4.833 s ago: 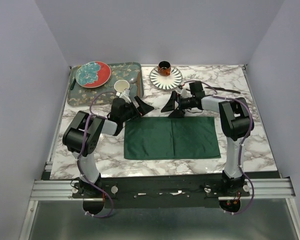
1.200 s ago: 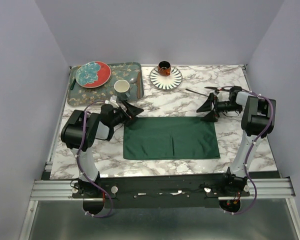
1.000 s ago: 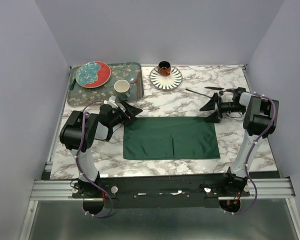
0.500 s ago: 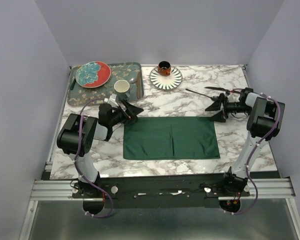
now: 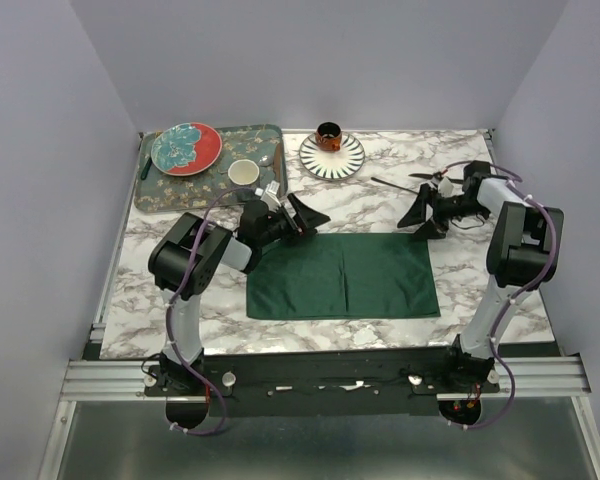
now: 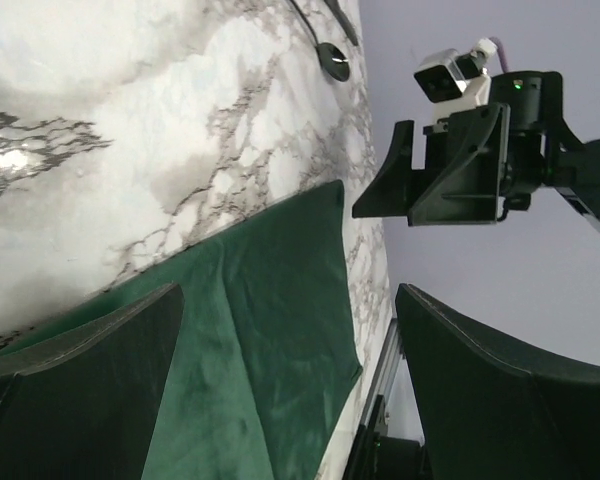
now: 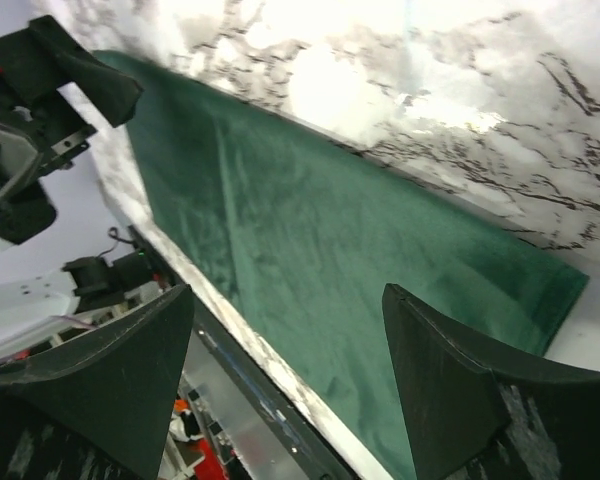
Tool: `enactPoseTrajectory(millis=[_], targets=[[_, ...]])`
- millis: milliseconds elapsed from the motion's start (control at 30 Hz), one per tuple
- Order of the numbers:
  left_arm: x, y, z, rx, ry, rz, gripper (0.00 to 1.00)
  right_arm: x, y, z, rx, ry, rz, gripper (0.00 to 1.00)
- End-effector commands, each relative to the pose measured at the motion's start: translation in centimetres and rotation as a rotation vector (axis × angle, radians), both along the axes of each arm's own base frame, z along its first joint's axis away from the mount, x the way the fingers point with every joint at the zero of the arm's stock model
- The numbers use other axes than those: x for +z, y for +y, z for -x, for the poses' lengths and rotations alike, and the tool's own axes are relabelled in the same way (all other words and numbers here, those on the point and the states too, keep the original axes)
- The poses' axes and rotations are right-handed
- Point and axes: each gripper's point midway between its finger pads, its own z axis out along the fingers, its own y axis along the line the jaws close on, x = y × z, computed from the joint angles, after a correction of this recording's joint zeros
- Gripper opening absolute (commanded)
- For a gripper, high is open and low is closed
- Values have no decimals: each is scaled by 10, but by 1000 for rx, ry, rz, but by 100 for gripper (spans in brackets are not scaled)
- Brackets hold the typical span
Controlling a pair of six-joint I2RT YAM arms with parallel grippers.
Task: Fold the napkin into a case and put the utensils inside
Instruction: Smooth out the rectangle-folded napkin at the center of the board.
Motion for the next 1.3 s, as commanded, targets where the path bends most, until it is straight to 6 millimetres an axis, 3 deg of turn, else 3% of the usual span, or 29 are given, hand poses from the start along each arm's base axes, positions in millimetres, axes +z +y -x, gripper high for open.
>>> enactPoseTrajectory(millis=[0,300,733,933,1167,1267], targets=[[-29,6,-16,108,68,-35,99,-30,-7,3,23,58,171,84],[-62,35,-15,145,166,-44,99,-60,-28,8,26,201,352,83],[-65,78,2,172,172,-45,99,-70,-45,9,27,239,461,84],[-73,108,2,209,191,-71,99,-70,-47,6,34,227,469,84],[-62,132,3,241,159,-83,99,-65,-45,3,41,203,459,84],[-44,141,3,248,123,-76,99,-58,-45,1,52,176,461,84]])
